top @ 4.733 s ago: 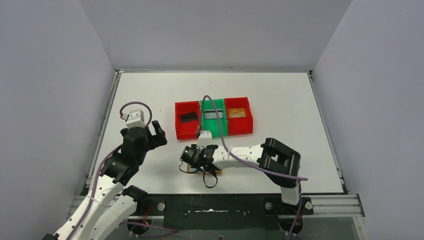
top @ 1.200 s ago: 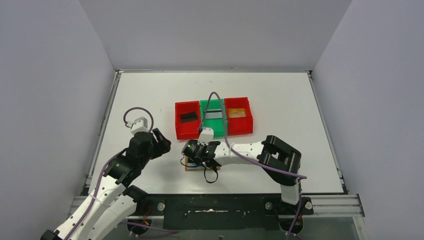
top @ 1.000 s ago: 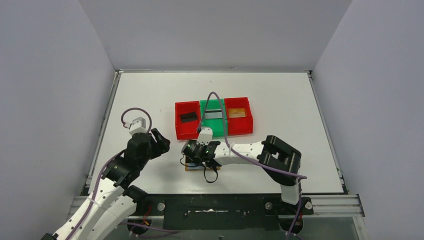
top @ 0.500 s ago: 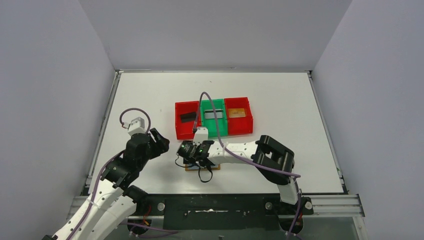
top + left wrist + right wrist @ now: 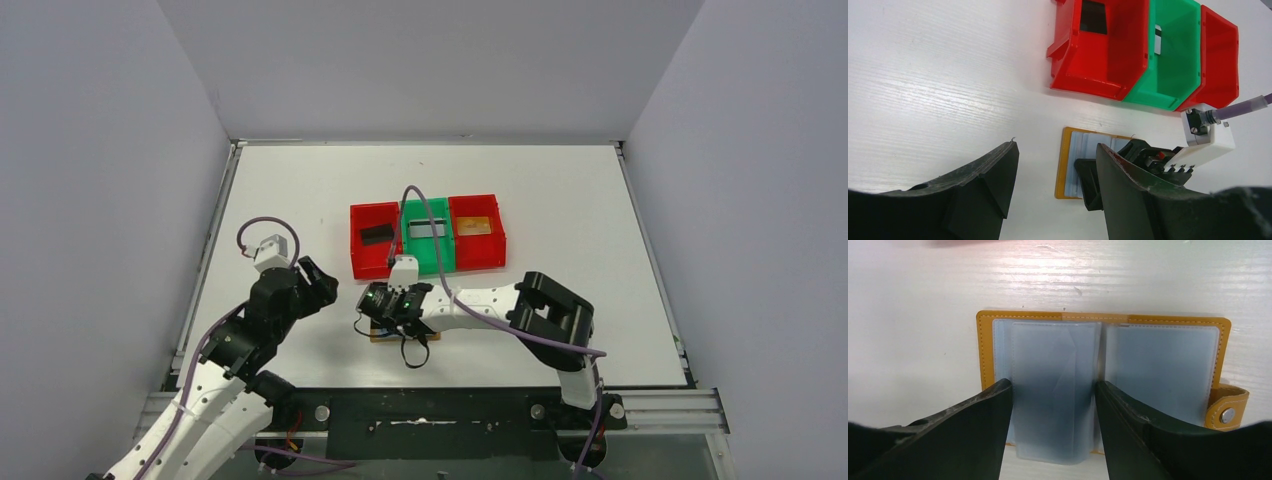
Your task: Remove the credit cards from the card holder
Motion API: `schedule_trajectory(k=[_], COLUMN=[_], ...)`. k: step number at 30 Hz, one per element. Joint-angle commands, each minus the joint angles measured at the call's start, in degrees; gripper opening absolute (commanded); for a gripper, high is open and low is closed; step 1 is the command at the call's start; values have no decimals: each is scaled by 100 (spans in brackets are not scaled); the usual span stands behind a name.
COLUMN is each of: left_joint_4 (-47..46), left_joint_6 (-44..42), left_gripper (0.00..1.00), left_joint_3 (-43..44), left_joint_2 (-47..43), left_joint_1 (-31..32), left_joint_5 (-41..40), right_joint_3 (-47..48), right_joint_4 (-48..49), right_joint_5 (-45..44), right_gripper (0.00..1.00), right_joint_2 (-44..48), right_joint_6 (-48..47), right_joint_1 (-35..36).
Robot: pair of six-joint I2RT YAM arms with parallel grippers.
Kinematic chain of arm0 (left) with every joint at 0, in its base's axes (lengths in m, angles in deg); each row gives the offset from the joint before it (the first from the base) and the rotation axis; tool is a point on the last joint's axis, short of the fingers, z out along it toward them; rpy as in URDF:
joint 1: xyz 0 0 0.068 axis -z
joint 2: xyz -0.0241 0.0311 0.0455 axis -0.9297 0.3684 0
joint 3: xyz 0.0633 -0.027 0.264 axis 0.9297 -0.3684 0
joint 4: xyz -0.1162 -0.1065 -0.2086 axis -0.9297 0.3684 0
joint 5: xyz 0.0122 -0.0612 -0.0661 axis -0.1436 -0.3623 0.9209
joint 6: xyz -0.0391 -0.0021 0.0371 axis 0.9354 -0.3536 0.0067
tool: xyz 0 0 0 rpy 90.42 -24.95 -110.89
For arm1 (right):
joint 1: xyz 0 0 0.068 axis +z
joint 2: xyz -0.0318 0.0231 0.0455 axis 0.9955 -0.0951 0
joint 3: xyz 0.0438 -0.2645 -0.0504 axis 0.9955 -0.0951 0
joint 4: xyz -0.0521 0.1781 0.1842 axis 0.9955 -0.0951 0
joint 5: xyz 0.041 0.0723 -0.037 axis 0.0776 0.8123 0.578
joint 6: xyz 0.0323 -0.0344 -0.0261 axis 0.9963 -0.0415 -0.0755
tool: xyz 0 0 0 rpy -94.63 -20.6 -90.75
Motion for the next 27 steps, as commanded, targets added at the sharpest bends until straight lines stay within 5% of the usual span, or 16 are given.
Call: schedule_trajectory(k=[1,7,13,18,27], left_joint_4=[-206,-232,-265,-268,-267], left_joint_6=[18,1,-13,-25,-28], left_gripper=[58,58,58,58,58], left_joint_3=[78,69,61,66,56], left_joint_2=[0,38,110,133,87], left_joint_1=[-6,-10,-5,-5,-7], left_joint_5=[-32,6,42,35,-10], right_joint_3=[-663,-1283,-1140,-784,-233], right_joint_4=[698,1551,1087,682,-23], right_joint_5=[595,1033,867,644,334], right_gripper=[60,58,49,68,69], right_joint_2=[269,606,494,295,-82], right_joint_6=[-88,-55,84,-23,-57], right_joint_1=[-162,-378,-397,-271,-135])
